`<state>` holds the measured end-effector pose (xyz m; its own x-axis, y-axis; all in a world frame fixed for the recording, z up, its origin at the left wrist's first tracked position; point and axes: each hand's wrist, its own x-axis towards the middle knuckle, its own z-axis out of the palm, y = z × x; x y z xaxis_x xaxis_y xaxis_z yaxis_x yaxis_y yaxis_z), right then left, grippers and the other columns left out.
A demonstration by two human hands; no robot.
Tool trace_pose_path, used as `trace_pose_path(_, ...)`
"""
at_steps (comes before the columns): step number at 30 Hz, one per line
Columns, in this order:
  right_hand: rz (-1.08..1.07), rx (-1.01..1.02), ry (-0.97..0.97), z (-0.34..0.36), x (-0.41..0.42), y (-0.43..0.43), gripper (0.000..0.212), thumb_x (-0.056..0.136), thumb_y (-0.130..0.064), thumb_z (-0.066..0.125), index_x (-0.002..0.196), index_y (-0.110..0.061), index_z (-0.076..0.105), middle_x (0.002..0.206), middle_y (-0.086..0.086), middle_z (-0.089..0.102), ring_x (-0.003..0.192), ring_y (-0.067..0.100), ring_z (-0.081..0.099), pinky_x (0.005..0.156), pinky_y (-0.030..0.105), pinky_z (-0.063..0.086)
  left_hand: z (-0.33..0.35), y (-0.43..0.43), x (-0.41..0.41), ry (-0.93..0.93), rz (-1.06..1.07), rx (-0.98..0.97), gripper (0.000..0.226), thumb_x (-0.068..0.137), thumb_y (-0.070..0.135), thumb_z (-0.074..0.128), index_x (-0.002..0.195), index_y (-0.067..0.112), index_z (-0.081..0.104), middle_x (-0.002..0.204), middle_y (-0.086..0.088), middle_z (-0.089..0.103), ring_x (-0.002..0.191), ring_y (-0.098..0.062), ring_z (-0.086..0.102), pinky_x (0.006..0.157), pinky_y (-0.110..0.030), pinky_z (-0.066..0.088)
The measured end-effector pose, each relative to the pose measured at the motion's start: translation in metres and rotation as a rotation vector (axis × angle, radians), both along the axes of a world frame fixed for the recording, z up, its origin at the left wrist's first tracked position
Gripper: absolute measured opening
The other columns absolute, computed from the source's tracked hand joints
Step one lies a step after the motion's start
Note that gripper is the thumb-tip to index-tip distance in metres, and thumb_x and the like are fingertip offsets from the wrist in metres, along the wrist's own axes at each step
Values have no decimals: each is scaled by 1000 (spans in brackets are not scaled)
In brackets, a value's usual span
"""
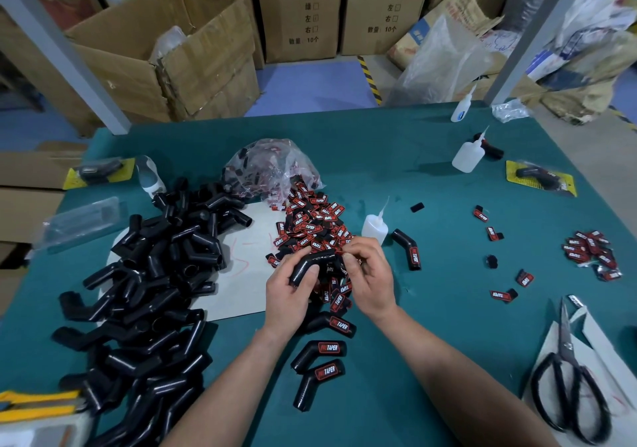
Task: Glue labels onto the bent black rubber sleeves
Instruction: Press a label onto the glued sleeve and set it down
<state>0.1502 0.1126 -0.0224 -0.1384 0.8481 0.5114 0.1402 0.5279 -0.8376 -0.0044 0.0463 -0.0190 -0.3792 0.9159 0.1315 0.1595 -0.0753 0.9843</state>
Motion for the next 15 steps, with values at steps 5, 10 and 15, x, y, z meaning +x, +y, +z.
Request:
trace_pose_path(5,59,35,-46,1,-1,-4,15,103,-24,57,105,-11,64,113,-3,60,105,17,61,93,27,48,-2,2,-1,72,-29,23,34,91,37,69,123,48,65,117,24,67,114,-7,66,100,-18,48)
trace_pose_path(10,72,74,-162,1,-1,-3,18,104,-25,56,108,-10,65,119,-2,57,111,20,59,96,34,50,-6,3,-1,79,-40,-3,36,92,24,70,127,32,67,119,22,66,116,-5,65,100,-14,46)
trace_pose_path(15,74,82,-240,0,-1,-2,20,103,-25,56,107,-9,68,121,-6,54,114,18,57,99,34,48,-6,3,-1,127,-50,-20,39,93,29,69,131,21,69,120,22,65,119,-6,63,102,-17,45)
